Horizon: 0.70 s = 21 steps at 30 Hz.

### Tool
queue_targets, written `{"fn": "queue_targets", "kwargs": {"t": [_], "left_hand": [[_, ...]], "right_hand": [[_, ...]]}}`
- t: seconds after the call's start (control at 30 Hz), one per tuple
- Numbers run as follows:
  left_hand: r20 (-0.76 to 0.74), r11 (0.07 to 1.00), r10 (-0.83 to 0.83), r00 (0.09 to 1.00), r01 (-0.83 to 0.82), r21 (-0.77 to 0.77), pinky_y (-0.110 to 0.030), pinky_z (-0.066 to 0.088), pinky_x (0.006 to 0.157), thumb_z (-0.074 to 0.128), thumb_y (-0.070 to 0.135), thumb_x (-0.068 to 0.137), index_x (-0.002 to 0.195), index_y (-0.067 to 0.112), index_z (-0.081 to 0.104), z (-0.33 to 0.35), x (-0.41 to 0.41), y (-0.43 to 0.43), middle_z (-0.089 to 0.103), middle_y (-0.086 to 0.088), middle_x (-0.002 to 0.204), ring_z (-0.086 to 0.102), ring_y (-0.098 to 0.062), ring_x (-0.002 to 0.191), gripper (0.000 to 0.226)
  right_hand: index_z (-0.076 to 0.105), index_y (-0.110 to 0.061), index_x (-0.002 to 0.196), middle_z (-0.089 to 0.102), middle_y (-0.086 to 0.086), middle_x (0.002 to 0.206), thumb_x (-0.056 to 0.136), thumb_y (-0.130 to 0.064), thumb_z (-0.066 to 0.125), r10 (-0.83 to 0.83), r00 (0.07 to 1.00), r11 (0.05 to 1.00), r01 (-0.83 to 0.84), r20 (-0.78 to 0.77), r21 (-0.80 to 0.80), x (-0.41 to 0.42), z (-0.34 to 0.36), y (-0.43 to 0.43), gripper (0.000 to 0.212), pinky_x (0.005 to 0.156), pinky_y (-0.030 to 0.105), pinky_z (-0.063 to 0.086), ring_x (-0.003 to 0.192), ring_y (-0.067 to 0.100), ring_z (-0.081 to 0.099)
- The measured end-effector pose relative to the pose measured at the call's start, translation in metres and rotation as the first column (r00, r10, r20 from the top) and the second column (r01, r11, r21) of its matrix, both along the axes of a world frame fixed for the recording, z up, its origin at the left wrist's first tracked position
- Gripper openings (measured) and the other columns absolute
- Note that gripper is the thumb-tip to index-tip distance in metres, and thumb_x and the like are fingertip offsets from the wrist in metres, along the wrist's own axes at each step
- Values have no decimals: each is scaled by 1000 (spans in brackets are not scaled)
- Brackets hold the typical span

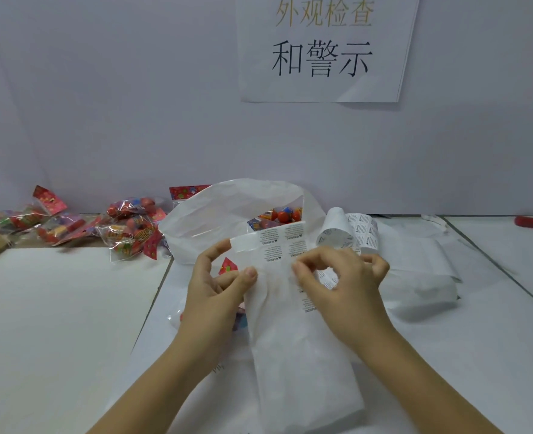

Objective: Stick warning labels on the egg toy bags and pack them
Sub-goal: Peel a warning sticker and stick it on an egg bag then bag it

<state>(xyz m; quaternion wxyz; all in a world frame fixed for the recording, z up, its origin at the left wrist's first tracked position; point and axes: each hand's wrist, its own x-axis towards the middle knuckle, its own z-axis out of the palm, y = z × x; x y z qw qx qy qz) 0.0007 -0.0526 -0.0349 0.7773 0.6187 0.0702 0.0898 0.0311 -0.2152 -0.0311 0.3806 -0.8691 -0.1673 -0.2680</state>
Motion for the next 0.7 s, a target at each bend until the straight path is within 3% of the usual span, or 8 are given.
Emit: {"fn": "queue_targets", "kwargs": {"t": [0.13, 0.23, 0.3, 0.37, 0.4, 0.47, 0.53, 0.7], "left_hand": [[12, 999, 13, 1000, -14, 51, -22, 47, 39, 63, 11, 91, 123, 32, 50, -4, 0, 2, 76, -6, 80, 70, -13, 58, 40], [67, 945, 21, 997, -42, 323, -28, 58, 64, 67, 14, 89, 130, 34, 47, -8, -2, 1, 75, 5, 98, 72, -6, 86, 50], [197, 811, 37, 980, -145, 567, -23, 51, 93, 72, 15, 86, 135, 42, 39, -11, -6, -3, 57, 18, 131, 55, 6, 119, 65], [387, 637, 66, 920, -337, 693, -26, 46, 100, 75, 14, 84, 131, 41, 42, -9, -9, -4, 47, 14, 139, 47, -1, 128, 63], [439, 619, 76, 895, -388, 683, -28, 51, 93, 73, 15, 86, 119, 40, 53, -7, -9, -2, 56, 12, 128, 55, -3, 116, 47], [300, 845, 70, 951, -216, 489, -26, 55, 67, 65, 31, 88, 81, 34, 71, 7, -12, -1, 70, 8, 85, 64, -4, 76, 10], [1, 980, -91, 996, 89, 177, -21, 45, 45, 55, 49, 80, 57, 21, 71, 18, -12, 2, 63, -4, 59, 55, -12, 49, 39], [-134, 968, -246, 960, 236, -90, -19, 31, 44, 77, 17, 58, 51, 14, 59, 23, -10, 7, 42, -3, 49, 38, -11, 40, 19]], "right_hand": [[60, -35, 77, 62, -22, 70, 87, -36, 62, -90, 991, 988, 76, 99, 134, 0, 4, -5, 10, 94, 33, 21, 88, -8, 51], [60, -31, 81, 61, -23, 70, 88, -40, 56, -51, 978, 973, 3, 202, 230, -4, 6, -2, 12, 89, 33, 38, 73, 3, 58], [65, -23, 88, 62, -18, 71, 89, -36, 57, -31, 948, 983, -29, 317, 182, -7, 5, 1, 16, 76, 35, 46, 67, 8, 56], [67, -15, 94, 67, -7, 72, 91, -29, 59, 22, 899, 993, -68, 437, 91, -9, 1, 1, 16, 64, 36, 52, 61, 10, 58], [66, -14, 97, 69, -3, 74, 92, -25, 60, 81, 872, 993, -111, 483, 34, -8, -1, 0, 13, 60, 37, 53, 61, 15, 62], [67, -14, 100, 72, 2, 81, 92, -18, 62, 228, 827, 972, -222, 514, -73, -6, -3, -2, 9, 61, 37, 54, 69, 20, 68], [72, -7, 96, 74, 3, 92, 91, -12, 65, 369, 793, 926, -358, 486, -118, -5, -2, -2, 9, 67, 37, 55, 81, 21, 70], [73, -3, 94, 72, 1, 104, 93, -12, 64, 499, 768, 863, -484, 402, -146, -4, 1, -2, 13, 77, 34, 54, 92, 19, 69]]}}
